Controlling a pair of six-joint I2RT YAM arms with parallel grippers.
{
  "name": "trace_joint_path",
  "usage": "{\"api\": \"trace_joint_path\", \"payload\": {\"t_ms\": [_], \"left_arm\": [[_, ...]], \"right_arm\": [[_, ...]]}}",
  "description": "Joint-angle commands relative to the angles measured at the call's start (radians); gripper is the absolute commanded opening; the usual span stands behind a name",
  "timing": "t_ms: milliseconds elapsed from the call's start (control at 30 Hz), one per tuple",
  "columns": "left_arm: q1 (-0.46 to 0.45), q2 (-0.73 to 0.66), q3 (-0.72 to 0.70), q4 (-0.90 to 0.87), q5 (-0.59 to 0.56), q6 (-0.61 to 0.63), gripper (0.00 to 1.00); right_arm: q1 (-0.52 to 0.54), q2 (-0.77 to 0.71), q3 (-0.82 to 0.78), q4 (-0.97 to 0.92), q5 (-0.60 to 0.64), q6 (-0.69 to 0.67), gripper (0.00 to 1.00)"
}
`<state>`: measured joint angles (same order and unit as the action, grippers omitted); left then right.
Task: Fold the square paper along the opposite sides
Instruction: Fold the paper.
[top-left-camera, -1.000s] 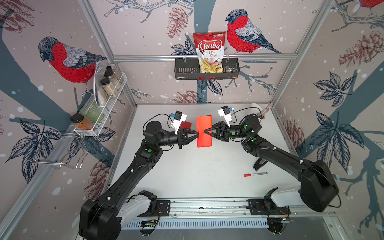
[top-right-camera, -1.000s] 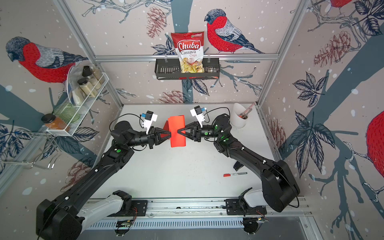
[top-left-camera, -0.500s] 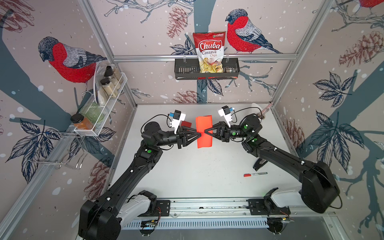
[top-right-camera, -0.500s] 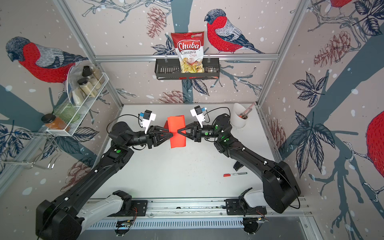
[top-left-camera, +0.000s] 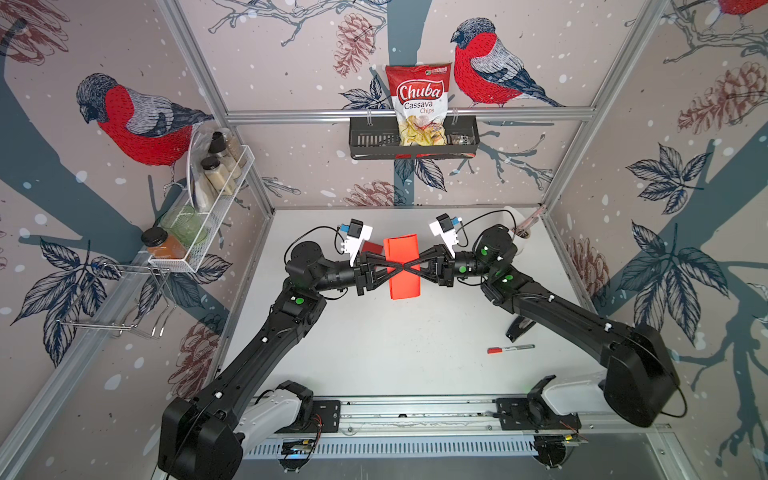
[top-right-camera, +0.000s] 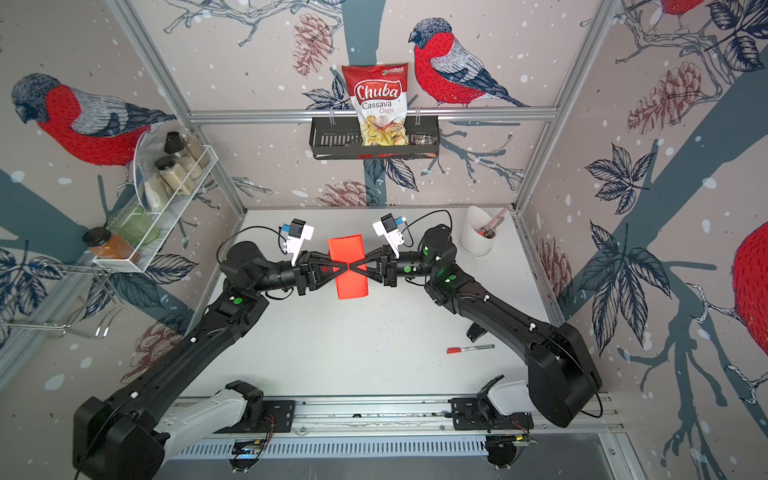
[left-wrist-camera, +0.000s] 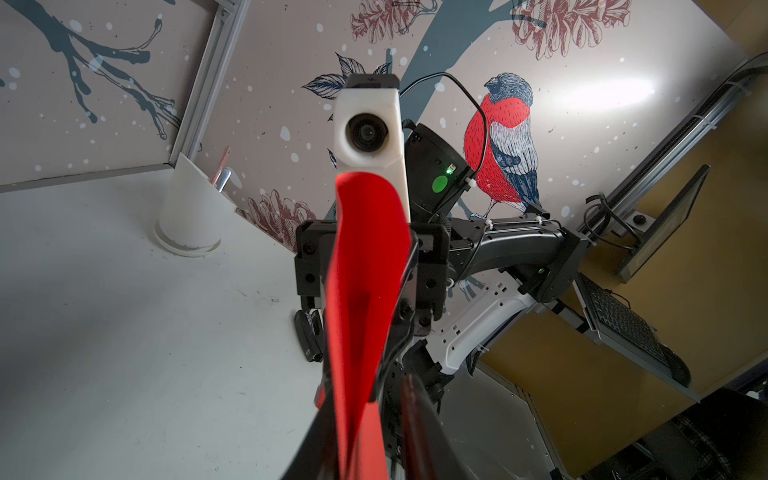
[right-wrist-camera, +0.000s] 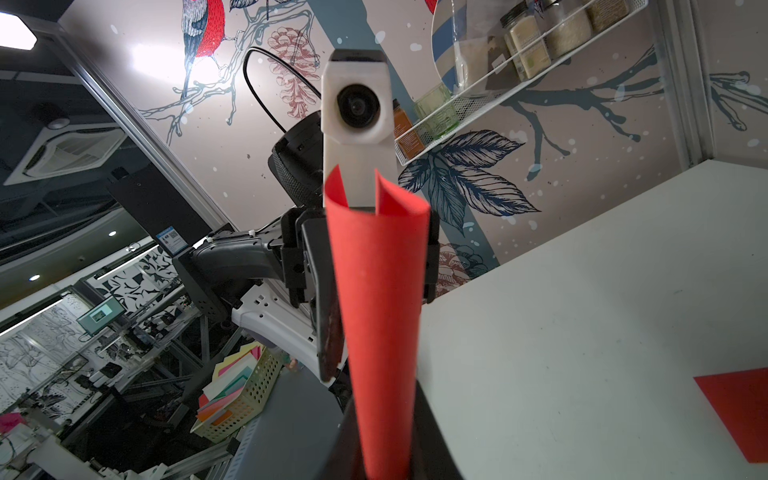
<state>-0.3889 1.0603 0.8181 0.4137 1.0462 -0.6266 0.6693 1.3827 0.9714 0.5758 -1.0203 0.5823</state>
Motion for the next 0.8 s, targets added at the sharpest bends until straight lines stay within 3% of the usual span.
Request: {"api": "trace_joint_path", "payload": {"t_ms": [0, 567, 767], "left_arm": [[-0.002, 0.001, 0.01, 0.019, 0.006, 0.018, 0.25], [-0.005, -0.003, 0.013, 0.013, 0.006, 0.018, 0.18], [-0.005, -0.001, 0.015, 0.017, 0.007, 0.013, 0.08]], "right_arm": [[0.006, 0.004, 0.016, -0.036, 0.017, -0.043, 0.19], [0.027, 0.019, 0.051, -0.153, 0.04, -0.127, 0.18], [0.028, 0.021, 0.053, -0.171, 0.043, -0.142, 0.17]]}}
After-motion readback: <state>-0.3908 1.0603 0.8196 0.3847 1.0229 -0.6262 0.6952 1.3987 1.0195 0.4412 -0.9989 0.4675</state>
